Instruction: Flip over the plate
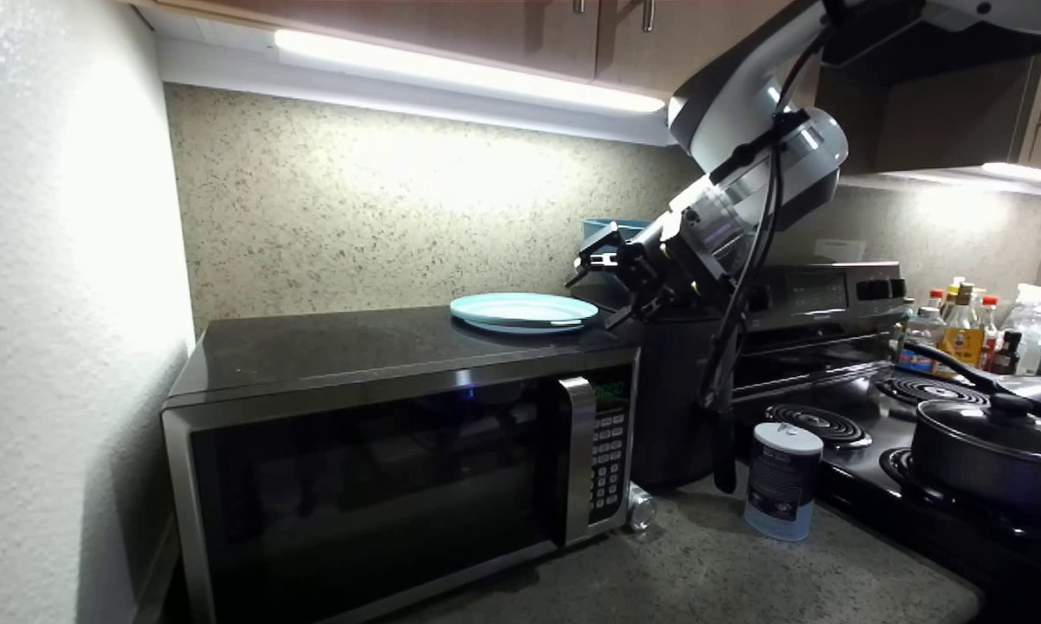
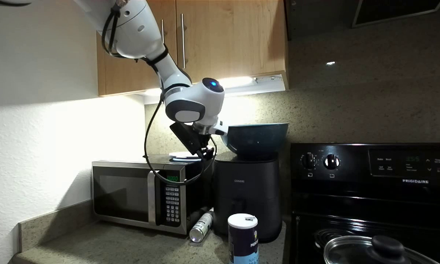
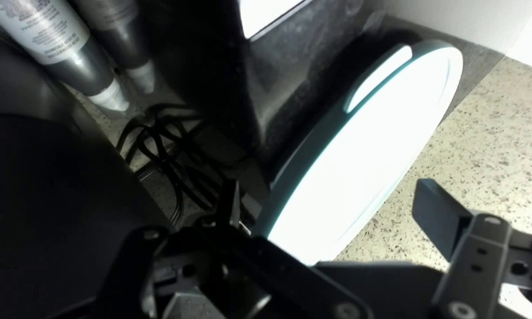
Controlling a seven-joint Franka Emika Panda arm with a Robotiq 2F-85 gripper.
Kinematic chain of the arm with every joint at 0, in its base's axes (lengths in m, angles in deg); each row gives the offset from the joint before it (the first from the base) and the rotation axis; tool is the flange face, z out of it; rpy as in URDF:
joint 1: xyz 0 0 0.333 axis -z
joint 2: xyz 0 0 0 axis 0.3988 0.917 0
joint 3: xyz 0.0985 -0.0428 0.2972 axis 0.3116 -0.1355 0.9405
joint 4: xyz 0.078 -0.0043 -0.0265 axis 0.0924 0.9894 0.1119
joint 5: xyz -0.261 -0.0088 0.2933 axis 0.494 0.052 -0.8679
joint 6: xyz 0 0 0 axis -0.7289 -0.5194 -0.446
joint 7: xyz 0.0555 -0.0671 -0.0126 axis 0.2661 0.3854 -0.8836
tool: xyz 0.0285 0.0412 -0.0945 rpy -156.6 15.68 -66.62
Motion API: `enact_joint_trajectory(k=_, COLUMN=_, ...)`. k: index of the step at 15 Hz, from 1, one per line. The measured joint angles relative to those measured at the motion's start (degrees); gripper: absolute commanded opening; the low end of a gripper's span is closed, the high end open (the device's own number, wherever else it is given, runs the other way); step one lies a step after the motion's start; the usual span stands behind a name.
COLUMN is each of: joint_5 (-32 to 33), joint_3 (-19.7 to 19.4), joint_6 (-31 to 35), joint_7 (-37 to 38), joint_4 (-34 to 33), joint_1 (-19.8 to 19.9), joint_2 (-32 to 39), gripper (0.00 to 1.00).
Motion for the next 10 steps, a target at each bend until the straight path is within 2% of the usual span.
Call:
enact_joint_trajectory(k=1, joint_5=0.0, joint_3=0.0, joint_6=-1.5, joint_7=0.0, joint_4=0.0, joint_1=0.0, joint_2=0.0, gripper=0.75)
enact_joint_trajectory(k=2, joint_5=0.0, joint_3=0.2, joint_6=-2.8, joint_7=0.0, joint_4=0.0, joint_1=0.1, joint_2=0.0, gripper=0.74)
enact_joint_trajectory(k=4, joint_5=0.0, joint_3=0.3, joint_6=-3.7, joint_7=0.0, joint_4=0.0, joint_1=0.6, joint_2=0.0, gripper=0.62)
enact_joint_trajectory(k=10, joint_5=0.0, joint_3=0.4, joint_6=-5.1, joint_7=-0.8, joint_4=0.0, joint_1=2.3, joint_2=0.0, gripper=0.21)
